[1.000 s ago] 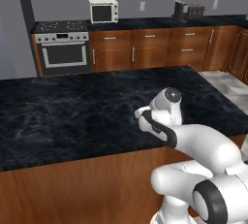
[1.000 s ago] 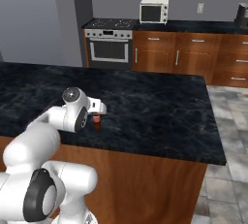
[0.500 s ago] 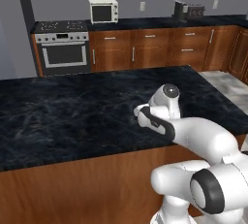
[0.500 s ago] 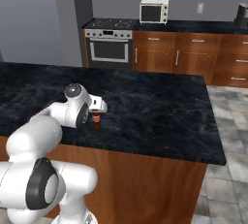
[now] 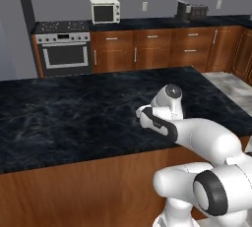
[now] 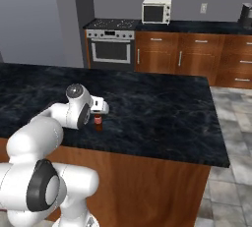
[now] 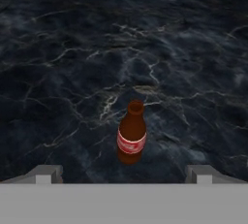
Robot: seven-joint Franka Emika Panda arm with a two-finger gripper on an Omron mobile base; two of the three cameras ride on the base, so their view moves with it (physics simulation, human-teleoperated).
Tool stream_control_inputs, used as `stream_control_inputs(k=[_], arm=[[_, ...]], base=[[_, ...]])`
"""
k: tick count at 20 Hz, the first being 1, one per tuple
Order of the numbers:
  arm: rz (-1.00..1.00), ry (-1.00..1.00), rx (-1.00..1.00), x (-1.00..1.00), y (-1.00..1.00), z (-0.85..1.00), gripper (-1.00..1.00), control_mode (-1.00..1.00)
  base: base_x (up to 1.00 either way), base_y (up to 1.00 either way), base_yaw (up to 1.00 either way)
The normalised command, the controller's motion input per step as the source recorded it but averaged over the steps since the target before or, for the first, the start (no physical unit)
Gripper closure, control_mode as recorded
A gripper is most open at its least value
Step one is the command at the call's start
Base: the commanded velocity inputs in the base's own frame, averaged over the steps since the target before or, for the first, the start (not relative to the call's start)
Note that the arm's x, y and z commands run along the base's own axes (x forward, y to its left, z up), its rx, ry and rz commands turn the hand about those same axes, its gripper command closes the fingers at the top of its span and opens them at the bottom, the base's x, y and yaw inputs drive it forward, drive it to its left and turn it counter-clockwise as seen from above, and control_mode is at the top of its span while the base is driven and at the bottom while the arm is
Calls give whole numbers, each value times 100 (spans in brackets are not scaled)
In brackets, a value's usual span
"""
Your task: Place the large bottle from the dining counter next to the other large bottle outside the sink, and place the small bottle from the dining counter next to the other small bottle inside the sink.
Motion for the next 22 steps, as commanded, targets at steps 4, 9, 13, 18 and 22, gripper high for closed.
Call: stream_control_inputs(k=[4, 9, 13, 18, 22], arm=[[0, 0, 0, 0, 0, -7, -100, -100], [0, 0, 0, 7, 0, -17, -100, -100], [0, 0, 0, 10, 0, -11, -100, -100], [0, 0, 0, 14, 0, -4, -100, -100], [0, 0, 0, 15, 0, -4, -100, -100]], base=[[0, 0, 0], [0, 0, 0], [0, 0, 0], [0, 0, 0], [0, 0, 0]])
